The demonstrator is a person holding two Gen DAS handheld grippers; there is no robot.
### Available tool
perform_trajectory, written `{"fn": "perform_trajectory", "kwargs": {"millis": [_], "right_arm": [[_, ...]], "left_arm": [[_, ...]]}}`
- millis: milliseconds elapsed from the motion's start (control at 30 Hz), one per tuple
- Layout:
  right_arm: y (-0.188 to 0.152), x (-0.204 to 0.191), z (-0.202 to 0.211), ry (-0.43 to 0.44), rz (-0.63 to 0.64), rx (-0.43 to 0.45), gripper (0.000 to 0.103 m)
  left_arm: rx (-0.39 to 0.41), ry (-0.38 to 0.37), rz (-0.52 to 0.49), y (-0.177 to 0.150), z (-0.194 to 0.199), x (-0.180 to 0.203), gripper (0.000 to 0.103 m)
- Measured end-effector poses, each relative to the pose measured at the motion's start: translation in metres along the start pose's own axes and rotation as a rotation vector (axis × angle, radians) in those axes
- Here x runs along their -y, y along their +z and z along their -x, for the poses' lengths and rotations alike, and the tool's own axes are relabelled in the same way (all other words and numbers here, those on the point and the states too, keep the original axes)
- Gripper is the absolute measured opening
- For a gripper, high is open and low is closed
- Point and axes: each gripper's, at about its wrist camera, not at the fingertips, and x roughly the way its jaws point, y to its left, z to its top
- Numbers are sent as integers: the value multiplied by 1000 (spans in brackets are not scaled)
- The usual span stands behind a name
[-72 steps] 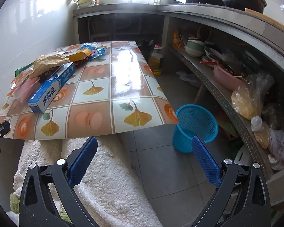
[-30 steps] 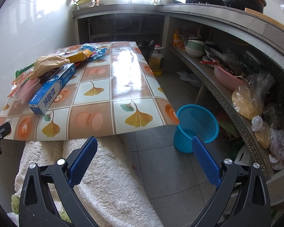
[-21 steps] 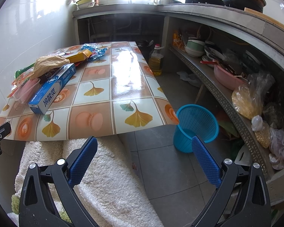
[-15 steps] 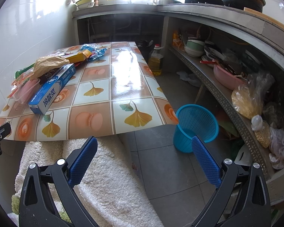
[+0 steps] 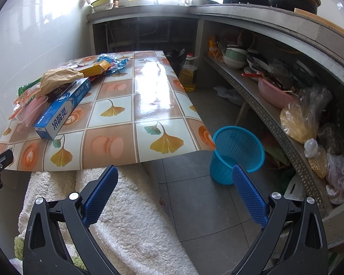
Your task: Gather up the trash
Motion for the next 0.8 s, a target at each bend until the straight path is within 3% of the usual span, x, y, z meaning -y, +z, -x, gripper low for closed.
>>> {"fn": "perform_trajectory", "kwargs": {"millis": [800], "right_arm": [[3,-5,0,4,6,6,95]], "left_arm": [[0,0,1,0,0,0,97]]}}
